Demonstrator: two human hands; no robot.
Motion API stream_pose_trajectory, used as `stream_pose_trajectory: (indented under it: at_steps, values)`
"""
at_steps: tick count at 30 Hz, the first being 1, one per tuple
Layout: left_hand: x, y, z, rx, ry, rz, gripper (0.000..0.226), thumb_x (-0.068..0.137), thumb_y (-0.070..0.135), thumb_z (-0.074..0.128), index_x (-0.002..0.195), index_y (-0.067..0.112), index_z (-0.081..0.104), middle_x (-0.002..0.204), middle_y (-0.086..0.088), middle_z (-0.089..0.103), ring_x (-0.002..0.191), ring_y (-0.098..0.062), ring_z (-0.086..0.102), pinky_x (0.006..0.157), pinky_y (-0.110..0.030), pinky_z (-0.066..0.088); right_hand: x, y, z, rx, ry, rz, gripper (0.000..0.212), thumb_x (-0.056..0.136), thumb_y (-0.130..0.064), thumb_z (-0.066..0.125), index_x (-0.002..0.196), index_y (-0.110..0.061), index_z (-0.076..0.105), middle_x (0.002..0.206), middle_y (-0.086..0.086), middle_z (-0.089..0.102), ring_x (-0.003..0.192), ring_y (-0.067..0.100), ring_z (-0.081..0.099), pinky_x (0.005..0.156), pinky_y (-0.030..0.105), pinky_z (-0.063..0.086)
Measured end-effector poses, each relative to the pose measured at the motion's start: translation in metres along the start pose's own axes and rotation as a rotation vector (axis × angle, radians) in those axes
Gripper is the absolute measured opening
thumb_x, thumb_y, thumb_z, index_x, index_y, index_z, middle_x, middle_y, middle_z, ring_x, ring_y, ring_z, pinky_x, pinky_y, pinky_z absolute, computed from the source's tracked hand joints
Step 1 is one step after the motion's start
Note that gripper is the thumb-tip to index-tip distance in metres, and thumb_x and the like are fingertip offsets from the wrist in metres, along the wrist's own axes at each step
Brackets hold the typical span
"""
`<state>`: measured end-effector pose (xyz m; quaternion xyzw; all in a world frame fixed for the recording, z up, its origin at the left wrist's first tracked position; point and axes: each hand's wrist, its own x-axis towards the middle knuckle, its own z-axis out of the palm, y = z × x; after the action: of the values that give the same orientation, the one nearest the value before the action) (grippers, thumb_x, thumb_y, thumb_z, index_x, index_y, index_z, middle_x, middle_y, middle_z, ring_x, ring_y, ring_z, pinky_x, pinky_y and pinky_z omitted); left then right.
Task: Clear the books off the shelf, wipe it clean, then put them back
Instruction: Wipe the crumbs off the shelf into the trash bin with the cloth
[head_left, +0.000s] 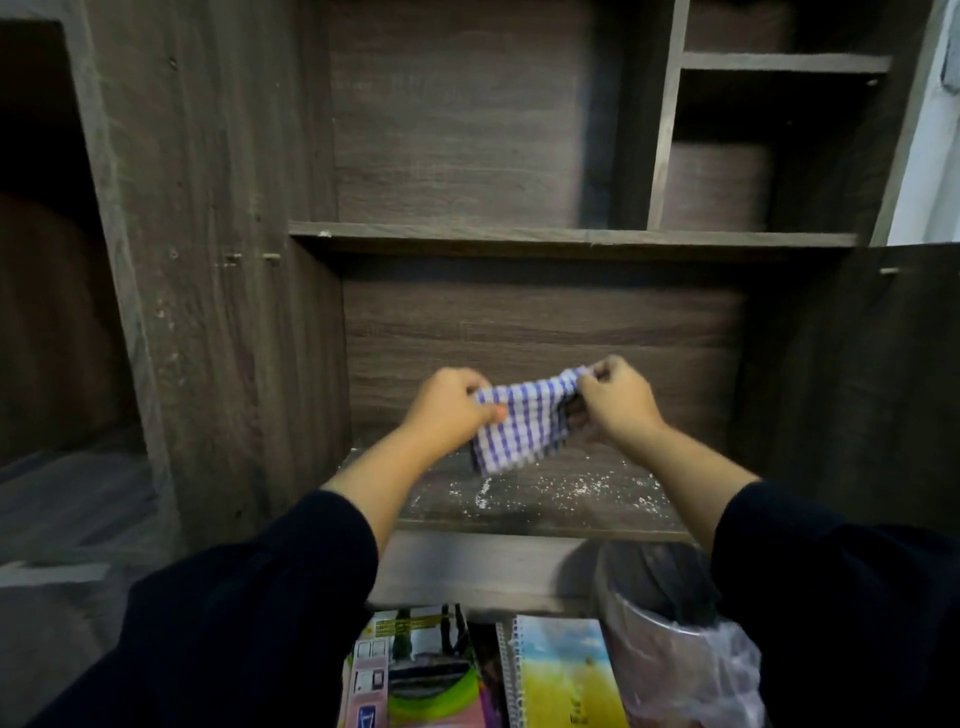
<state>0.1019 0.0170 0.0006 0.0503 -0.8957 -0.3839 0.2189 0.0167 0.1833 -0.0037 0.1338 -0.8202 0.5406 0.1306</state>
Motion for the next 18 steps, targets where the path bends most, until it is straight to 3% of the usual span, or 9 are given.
stream_pose_trajectory:
  at_steps: [4, 9, 12, 14, 18]
  values:
    - [0.008, -0.047, 0.035, -0.187, -0.094, -0.089, 0.014, 0.086, 0.015, 0.065, 0.08, 0.019, 0.053, 0.082, 0.0, 0.061, 0.076, -0.015, 0.057, 0.064, -0.026, 0.043, 0.005, 0.049, 0.029, 0.09, -0.11, 0.143, 0.008, 0.095, -0.014, 0.046, 0.095, -0.01, 0.052, 0.078, 0.012, 0.07, 0.061, 0.025, 0.065, 0.05, 0.033, 0.054]
    - [0.036, -0.092, 0.061, -0.271, 0.088, -0.168, 0.008, 0.093, 0.013, 0.053, 0.089, 0.015, 0.046, 0.07, 0.002, 0.049, 0.064, -0.014, 0.046, 0.054, -0.025, 0.035, 0.031, 0.082, 0.07, 0.285, -0.14, 0.19, 0.01, 0.097, -0.011, 0.043, 0.091, -0.015, 0.049, 0.076, 0.008, 0.063, 0.058, 0.02, 0.058, 0.041, 0.021, 0.044]
    - [0.058, -0.118, 0.045, -0.204, 0.316, -0.132, 0.008, 0.093, 0.009, 0.052, 0.09, 0.013, 0.045, 0.069, -0.002, 0.052, 0.071, -0.019, 0.05, 0.057, -0.028, 0.035, 0.043, 0.108, 0.088, 0.292, -0.148, 0.195, 0.018, 0.097, -0.009, 0.044, 0.084, -0.02, 0.05, 0.08, 0.008, 0.062, 0.058, 0.019, 0.054, 0.047, 0.021, 0.04]
    - [0.069, -0.134, 0.031, -0.073, 0.389, -0.104, 0.007, 0.092, 0.011, 0.051, 0.092, 0.012, 0.044, 0.073, -0.007, 0.057, 0.07, -0.023, 0.054, 0.062, -0.033, 0.042, 0.05, 0.127, 0.095, 0.236, -0.146, 0.162, 0.018, 0.095, -0.006, 0.046, 0.085, -0.019, 0.051, 0.085, 0.014, 0.065, 0.062, 0.022, 0.055, 0.054, 0.026, 0.044]
    - [0.074, -0.17, 0.026, 0.208, 0.281, -0.181, 0.014, 0.083, 0.015, 0.057, 0.086, 0.016, 0.043, 0.085, -0.009, 0.059, 0.08, -0.028, 0.057, 0.072, -0.033, 0.043, 0.063, 0.157, 0.095, 0.079, -0.16, 0.087, 0.021, 0.091, -0.008, 0.053, 0.076, -0.023, 0.057, 0.086, 0.01, 0.067, 0.079, 0.028, 0.061, 0.074, 0.04, 0.048]
